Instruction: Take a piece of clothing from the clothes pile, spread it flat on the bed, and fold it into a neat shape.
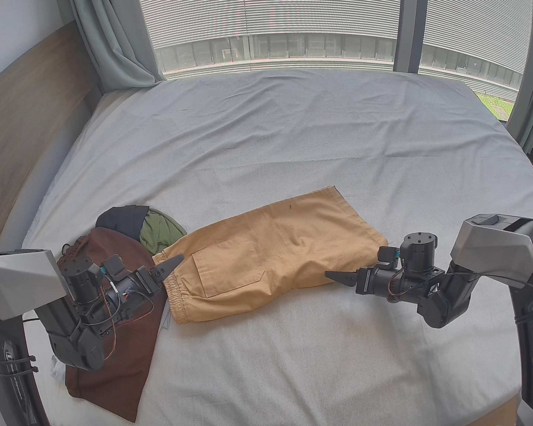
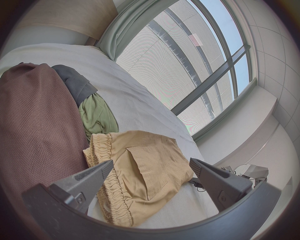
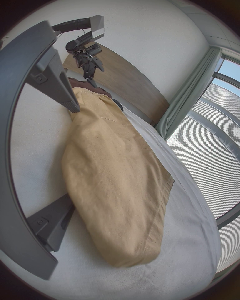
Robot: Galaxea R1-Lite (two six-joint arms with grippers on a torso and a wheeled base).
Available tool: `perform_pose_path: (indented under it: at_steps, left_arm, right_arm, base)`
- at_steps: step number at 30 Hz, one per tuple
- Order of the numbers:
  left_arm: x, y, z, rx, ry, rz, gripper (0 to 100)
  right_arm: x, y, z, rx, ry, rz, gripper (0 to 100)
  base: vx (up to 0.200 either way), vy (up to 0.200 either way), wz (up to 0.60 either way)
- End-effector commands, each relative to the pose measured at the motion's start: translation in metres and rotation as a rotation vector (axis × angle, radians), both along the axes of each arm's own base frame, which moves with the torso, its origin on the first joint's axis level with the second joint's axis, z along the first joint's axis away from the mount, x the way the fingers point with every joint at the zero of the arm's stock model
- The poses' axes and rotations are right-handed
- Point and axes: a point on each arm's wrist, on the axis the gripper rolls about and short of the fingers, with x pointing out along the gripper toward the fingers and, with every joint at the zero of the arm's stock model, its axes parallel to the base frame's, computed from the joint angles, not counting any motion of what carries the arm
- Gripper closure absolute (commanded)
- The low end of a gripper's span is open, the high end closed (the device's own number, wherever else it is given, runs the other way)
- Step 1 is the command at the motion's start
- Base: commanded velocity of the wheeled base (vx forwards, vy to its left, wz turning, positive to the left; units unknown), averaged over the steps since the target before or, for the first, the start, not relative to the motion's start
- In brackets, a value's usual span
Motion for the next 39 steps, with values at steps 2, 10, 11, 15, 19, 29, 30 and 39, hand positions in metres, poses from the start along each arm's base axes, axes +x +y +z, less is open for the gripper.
perform_pose_path:
  at_steps: [2,10,11,15,19,29,30,39]
  left_arm:
    - [0.001,0.0,0.001,-0.001,-0.003,-0.002,0]
    - [0.001,0.001,0.0,-0.002,-0.003,0.002,0]
    - [0.001,0.001,0.0,-0.002,-0.001,0.002,0]
    - [0.001,0.002,0.0,-0.001,-0.002,0.0,0]
    - [0.001,0.002,-0.001,-0.001,0.0,0.0,0]
    - [0.001,0.0,-0.001,0.0,0.0,-0.006,0]
    - [0.001,0.0,0.0,0.0,-0.001,-0.008,0]
    - [0.001,0.0,0.0,0.001,-0.002,-0.008,0]
  right_arm:
    - [0.009,0.023,-0.009,0.053,0.024,0.006,0]
    - [0.014,0.05,-0.019,0.086,0.026,0.013,0]
    - [0.016,0.052,-0.02,0.089,0.025,0.006,0]
    - [0.019,0.058,-0.02,0.129,0.017,-0.009,0]
    - [0.019,0.059,-0.021,0.15,0.032,-0.014,0]
    - [0.018,0.059,-0.027,0.148,0.036,-0.014,100]
    - [0.018,0.059,-0.027,0.148,0.034,-0.016,100]
    - [0.012,0.056,-0.027,0.151,0.028,-0.014,100]
  base:
    - [0.0,0.0,0.0]
    - [0.0,0.0,0.0]
    - [0.0,0.0,0.0]
    - [0.0,0.0,0.0]
    - [0.0,0.0,0.0]
    - [0.0,0.0,0.0]
    - [0.0,0.0,0.0]
    - [0.0,0.0,0.0]
